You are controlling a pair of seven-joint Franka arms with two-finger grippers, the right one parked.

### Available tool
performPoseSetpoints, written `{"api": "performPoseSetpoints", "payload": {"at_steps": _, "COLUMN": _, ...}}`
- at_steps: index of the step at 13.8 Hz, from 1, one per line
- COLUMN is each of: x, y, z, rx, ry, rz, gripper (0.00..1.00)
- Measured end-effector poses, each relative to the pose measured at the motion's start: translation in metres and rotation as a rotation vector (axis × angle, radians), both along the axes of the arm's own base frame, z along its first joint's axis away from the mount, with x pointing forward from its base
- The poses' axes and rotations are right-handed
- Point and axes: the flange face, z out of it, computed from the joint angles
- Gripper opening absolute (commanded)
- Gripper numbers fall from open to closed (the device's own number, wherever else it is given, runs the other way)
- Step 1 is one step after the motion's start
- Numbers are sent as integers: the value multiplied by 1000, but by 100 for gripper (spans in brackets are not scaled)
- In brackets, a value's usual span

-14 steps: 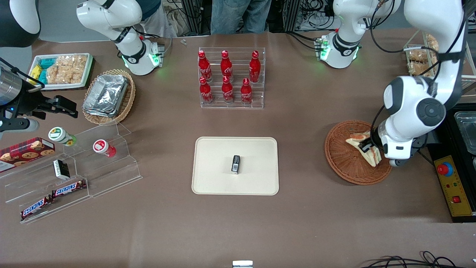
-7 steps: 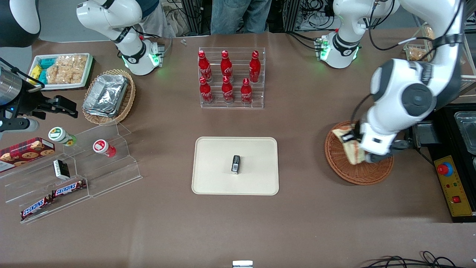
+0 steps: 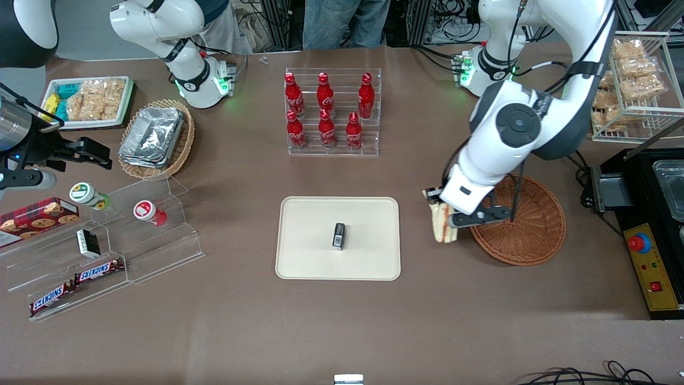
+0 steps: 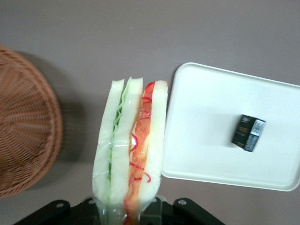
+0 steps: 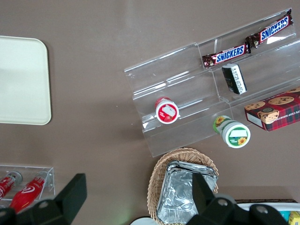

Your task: Place sandwich from basket to tray

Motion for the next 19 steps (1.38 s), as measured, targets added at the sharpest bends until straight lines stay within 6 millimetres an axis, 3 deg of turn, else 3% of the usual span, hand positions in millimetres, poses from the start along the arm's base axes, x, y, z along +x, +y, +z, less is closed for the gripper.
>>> {"api": "performPoseSetpoints", "payload": {"at_steps": 4, "x": -5, "y": -55, "z": -12, "rx": 24, "ry": -25, "rz": -115, "gripper": 0}}
{"api": "performPoseSetpoints", "payload": {"at_steps": 8, "x": -5, "y": -107, "z": -60, "rx": 25, "ry": -12, "rz": -200, "gripper": 0}}
{"api": "performPoseSetpoints", "payload": {"at_steps": 12, "x": 5, "y": -115, "z": -110, "rx": 6, "ry": 7, "rz": -171, "gripper": 0}}
{"api": "performPoseSetpoints", "payload": {"at_steps": 19, "x": 8, "y": -116, "z": -164, "rx": 26, "ry": 27, "rz": -175, "gripper": 0}}
